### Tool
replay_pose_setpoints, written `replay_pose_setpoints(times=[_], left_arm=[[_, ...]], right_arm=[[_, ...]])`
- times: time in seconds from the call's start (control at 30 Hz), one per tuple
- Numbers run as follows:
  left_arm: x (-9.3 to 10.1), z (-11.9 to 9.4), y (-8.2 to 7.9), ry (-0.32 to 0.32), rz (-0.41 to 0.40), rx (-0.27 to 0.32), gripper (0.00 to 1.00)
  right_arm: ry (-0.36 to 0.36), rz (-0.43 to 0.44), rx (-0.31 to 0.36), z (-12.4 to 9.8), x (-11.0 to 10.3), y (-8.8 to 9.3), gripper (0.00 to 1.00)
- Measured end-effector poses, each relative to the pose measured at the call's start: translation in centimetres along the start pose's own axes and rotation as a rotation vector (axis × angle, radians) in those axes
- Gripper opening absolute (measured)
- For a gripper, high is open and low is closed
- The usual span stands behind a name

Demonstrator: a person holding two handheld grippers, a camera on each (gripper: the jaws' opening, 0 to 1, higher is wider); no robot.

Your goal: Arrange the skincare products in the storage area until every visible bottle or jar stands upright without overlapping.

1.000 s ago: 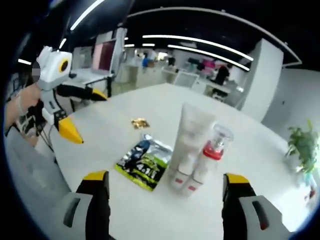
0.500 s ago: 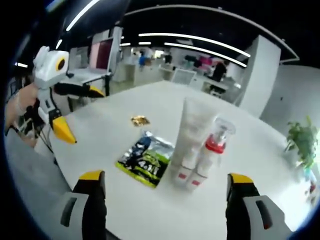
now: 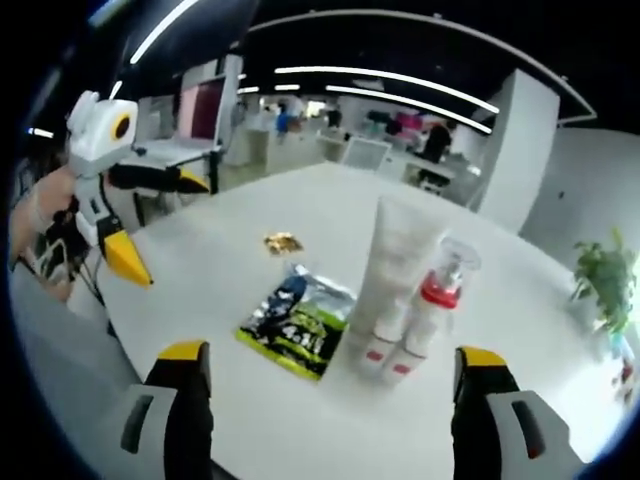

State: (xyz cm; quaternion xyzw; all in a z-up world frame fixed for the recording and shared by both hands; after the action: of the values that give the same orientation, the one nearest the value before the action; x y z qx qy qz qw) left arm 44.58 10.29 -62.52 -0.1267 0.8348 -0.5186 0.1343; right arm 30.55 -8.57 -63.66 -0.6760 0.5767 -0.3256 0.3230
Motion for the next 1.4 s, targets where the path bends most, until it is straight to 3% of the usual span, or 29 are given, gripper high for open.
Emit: replay_pose_setpoints(times=[0.23,0.43,0.87,1.2,1.4], left_arm=[[-1.3,0.0,0.7,-0.019,-0.020,-0.012,0.99],[-1.7,0.4,1.1,-0.023,-0.065,-0.017,0.99],[-1.8,2.1,1.4,-0.008,-0.084,-0.038,0.99],[-2.5,2.5,2.0,-0.005,-0.107,-0.051,0.96],[-3.2,2.9,2.8,-0.018,-0.124,-0.067,0.94]], right_arm=[[-0.023,-0.003,0.012,0.8,-0.8,-0.6,0.99],[-0.059,-0.012,0.008,1.3,-1.7,-0.9,0.95],[-0.143,-0.012,-0.033,3.3,-2.8,-1.2,0.88],[-0.207,-0.028,-0.066,5.1,-3.9,-1.4,0.76],[-0.244,-0.030,-0.098,6.6,-3.8,-1.2,0.62]])
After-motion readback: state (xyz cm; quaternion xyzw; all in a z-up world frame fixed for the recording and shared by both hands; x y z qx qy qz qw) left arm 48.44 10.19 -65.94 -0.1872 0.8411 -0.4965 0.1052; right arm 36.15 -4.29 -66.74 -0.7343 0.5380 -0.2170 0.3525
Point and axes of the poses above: the point that each gripper's makers call its tool centre point, and the gripper's own axes: z roughly forward along the fingers, x roughly to its right, y roughly out of its underside, the point moved 7 cm from there along -z, roughly backward along the fingers, and after that the axes turned 10 degrees about -y, right-handed, at the moved point
